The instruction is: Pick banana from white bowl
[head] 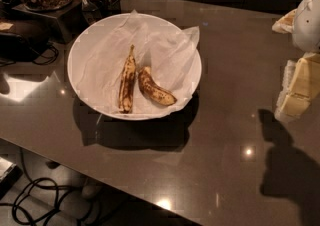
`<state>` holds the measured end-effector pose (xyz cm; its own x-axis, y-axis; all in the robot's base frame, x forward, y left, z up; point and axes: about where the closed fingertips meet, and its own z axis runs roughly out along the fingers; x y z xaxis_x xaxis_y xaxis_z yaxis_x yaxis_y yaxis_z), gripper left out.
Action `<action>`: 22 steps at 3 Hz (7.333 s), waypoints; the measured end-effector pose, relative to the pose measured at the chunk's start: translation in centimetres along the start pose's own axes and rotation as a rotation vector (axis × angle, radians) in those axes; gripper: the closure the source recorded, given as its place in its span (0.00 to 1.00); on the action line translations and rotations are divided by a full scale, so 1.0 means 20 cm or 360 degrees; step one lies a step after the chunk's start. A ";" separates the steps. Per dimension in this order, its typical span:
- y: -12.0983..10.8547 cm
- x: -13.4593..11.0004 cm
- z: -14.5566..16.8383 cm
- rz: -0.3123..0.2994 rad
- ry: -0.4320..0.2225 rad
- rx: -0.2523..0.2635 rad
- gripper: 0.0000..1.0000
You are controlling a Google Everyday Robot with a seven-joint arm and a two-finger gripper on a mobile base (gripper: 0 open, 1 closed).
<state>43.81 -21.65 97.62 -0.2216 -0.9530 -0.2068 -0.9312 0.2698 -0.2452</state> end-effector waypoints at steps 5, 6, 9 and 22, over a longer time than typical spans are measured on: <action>0.11 -0.38 0.00 -0.0168 -0.0067 0.0013 0.00; 0.14 -0.52 0.04 -0.0219 0.0012 -0.0018 0.00; 0.11 -0.62 0.05 -0.0130 -0.0010 -0.0017 0.00; -0.04 -0.99 0.87 0.0295 0.0055 -0.0707 0.47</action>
Offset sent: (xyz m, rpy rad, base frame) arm -0.0135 0.0600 0.0088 -0.0535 0.0139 0.0928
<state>54.06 -0.62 85.39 -0.3978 -0.9006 -0.1752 -0.9070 0.3573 0.2228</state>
